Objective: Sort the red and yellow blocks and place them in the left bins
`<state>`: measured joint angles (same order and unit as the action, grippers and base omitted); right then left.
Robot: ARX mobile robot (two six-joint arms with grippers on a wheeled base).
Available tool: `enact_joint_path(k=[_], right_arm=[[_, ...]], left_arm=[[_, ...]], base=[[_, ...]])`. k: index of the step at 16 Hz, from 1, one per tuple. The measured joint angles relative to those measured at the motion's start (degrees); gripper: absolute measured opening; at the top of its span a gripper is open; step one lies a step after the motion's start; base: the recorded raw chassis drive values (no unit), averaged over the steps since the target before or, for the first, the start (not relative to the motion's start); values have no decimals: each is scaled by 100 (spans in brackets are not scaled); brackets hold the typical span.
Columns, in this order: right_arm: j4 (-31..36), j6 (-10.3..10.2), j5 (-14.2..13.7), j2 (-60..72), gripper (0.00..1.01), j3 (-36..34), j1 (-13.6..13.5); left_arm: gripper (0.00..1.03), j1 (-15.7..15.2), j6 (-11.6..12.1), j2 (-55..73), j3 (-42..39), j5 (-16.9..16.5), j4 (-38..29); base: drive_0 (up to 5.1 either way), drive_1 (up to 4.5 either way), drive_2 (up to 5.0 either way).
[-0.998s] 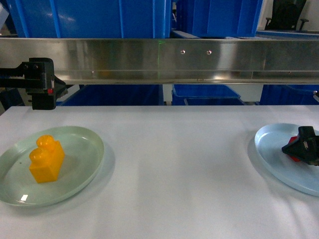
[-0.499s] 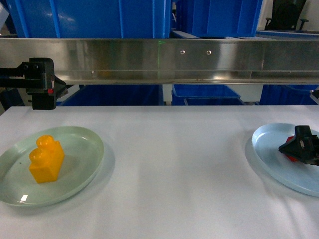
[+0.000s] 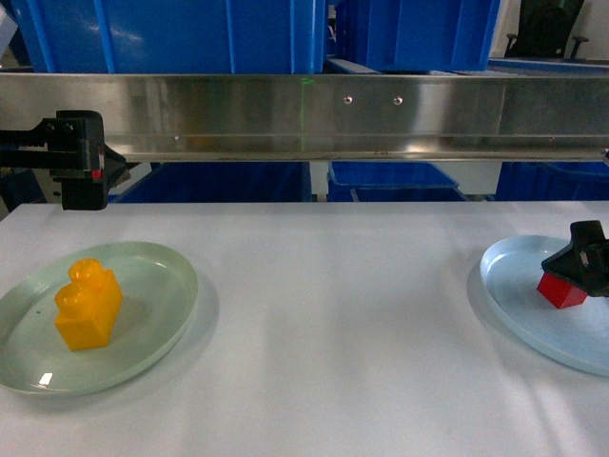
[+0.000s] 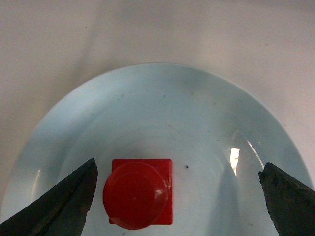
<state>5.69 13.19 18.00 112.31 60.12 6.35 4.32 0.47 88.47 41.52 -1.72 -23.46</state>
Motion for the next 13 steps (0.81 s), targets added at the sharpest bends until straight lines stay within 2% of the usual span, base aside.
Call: enact_joint_path(k=[4,8,13], right_arm=[[-48,-2,24,9,98,-11,-155],[-127,-11,50,116,97,26,-146],[-138,-61,96,212,48,46,-142]], left_arm=[[98,0,-2,0,0,0,0],[98,0,-2,0,0,0,0],[98,-2,0,0,0,0,2]], base=[[0,0,0],[0,0,0],[0,0,0]])
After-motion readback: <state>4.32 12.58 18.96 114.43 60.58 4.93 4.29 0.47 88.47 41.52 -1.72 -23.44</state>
